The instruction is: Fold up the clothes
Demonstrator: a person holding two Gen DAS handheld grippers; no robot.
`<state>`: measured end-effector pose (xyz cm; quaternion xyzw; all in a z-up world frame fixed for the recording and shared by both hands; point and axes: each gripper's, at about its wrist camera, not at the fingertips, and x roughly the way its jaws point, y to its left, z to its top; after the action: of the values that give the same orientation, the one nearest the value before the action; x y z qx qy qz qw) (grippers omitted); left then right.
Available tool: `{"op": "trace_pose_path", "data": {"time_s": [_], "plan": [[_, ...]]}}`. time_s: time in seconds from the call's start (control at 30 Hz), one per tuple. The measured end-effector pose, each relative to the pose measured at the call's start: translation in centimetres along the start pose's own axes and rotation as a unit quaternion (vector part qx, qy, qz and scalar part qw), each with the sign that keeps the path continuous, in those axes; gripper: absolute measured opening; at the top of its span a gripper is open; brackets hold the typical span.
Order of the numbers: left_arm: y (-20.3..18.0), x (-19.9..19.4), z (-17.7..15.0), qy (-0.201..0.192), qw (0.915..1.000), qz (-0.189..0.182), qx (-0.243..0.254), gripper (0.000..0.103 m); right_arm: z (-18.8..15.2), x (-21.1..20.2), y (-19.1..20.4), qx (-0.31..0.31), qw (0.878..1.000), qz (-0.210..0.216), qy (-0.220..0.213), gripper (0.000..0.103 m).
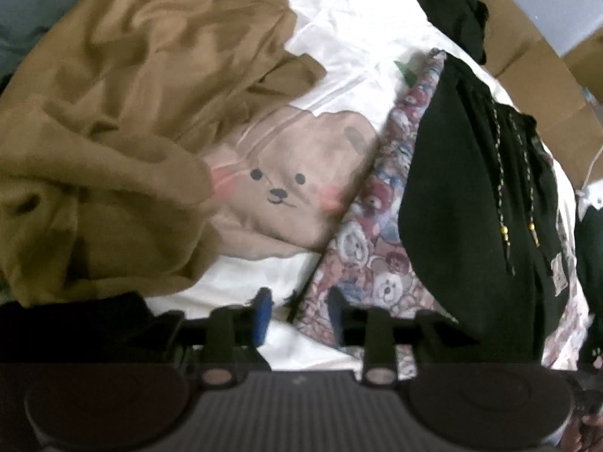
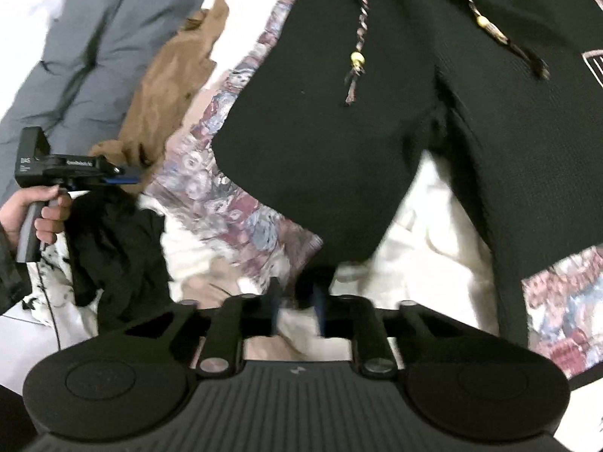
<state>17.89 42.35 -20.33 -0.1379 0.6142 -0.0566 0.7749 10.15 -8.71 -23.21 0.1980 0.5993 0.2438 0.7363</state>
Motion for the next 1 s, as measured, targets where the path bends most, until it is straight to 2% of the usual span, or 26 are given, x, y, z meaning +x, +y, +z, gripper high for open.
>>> {"op": "trace_pose_path", "data": {"time_s": [0.07, 0.17, 0.23, 0.4, 0.43, 0.47, 0.5, 0.53, 0.6, 0.67, 0.8, 0.87, 0.9, 0.93, 1.0], "plan": [[0.0, 0.6, 0.1, 0.001, 1.0000, 0.004, 0.002, 0.049, -0.3, 0.0, -0.5, 0.006, 1.000, -0.008, -0.002, 0.056], [-0.6, 2.3, -0.2, 0.010, 0.9996, 0.011, 0.025, 0.053, -0.3, 0.3, -1.1, 0.014, 1.000, -0.021, -0.009, 0.056], [-1.0, 3.4, -0.4, 0.019, 0.9991, 0.014, 0.035, 0.054, -0.3, 0.6, -1.4, 0.015, 0.999, -0.027, -0.013, 0.056], [-1.9, 5.9, -1.4, 0.040, 0.9971, 0.023, 0.060, 0.052, 0.1, 2.1, -0.6, 0.000, 1.000, -0.003, -0.010, 0.055], [-2.0, 6.1, -1.6, 0.039, 0.9971, 0.021, 0.061, 0.046, 0.2, 2.3, -0.2, -0.007, 1.000, 0.006, -0.009, 0.045], [-2.0, 6.2, -1.7, 0.038, 0.9972, 0.019, 0.061, 0.033, 0.4, 2.5, 0.3, -0.012, 1.000, 0.017, -0.005, 0.035], [-2.0, 6.3, -1.8, 0.039, 0.9973, 0.014, 0.061, 0.023, 0.5, 2.6, 0.7, -0.017, 0.999, 0.027, -0.001, 0.017], [-2.0, 6.3, -1.8, 0.041, 0.9972, 0.009, 0.062, 0.007, 0.6, 2.6, 1.1, -0.020, 0.999, 0.031, -0.001, 0.014], [-2.1, 5.6, -1.5, 0.034, 0.9972, 0.007, 0.067, 0.006, 0.9, 2.0, 1.9, -0.015, 0.998, 0.054, -0.004, 0.011], [-2.0, 4.9, -1.1, 0.025, 0.9974, 0.007, 0.067, 0.006, 1.3, 1.0, 2.7, -0.005, 0.996, 0.088, -0.010, 0.011], [-0.8, 2.4, 0.4, -0.010, 0.9991, 0.001, 0.041, 0.006, 1.9, -1.9, 4.4, -0.014, 0.993, 0.118, -0.024, 0.017], [-0.4, 1.3, 1.0, -0.024, 0.9992, -0.001, 0.032, 0.006, 1.9, -2.8, 4.7, -0.026, 0.992, 0.125, -0.024, 0.033], [-0.3, 0.9, 1.2, -0.031, 0.9991, -0.002, 0.029, 0.006, 1.7, -3.2, 4.7, -0.033, 0.992, 0.117, -0.027, 0.044], [-0.2, 0.6, 1.3, -0.036, 0.9990, -0.003, 0.026, 0.006, 1.7, -3.3, 4.5, -0.035, 0.993, 0.112, -0.029, 0.049], [-0.3, 0.2, 1.4, -0.042, 0.9988, -0.004, 0.024, 0.006, 1.4, -3.0, 3.5, -0.025, 0.996, 0.084, -0.027, 0.049]]}}
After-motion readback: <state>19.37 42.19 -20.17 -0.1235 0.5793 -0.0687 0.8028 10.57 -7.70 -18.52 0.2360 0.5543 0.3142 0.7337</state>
